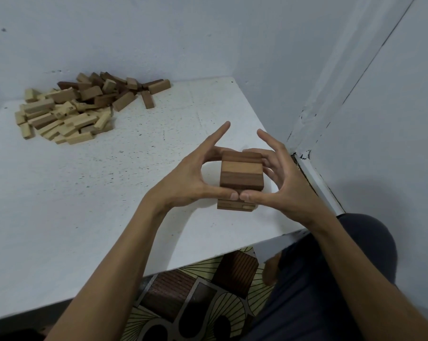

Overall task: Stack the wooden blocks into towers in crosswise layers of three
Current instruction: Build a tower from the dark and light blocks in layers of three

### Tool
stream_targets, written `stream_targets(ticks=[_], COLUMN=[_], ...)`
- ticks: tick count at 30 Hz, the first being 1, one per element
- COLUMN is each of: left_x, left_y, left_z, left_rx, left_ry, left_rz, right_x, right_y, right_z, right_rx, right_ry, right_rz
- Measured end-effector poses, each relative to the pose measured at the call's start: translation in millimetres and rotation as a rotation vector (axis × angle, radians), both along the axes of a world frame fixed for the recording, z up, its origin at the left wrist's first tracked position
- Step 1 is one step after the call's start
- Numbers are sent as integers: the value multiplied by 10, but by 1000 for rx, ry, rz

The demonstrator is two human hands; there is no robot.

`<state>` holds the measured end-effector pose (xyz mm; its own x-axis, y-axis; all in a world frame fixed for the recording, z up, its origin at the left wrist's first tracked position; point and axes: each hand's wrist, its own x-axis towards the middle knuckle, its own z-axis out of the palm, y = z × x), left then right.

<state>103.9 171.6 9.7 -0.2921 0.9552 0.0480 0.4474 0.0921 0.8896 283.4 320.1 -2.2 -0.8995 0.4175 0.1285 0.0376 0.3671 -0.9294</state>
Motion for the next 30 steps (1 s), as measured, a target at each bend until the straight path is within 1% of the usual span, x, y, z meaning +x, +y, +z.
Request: stream_targets(ticks=[30], left_x=[-9], left_y=[-5], left_z=[-64], left_rx=[23], left_ry=[28], left_rz=[-10], right_x=[-15], right_y=[30], right_z=[-1], right_rx=[16], right_ry=[-29], right_rz=[3])
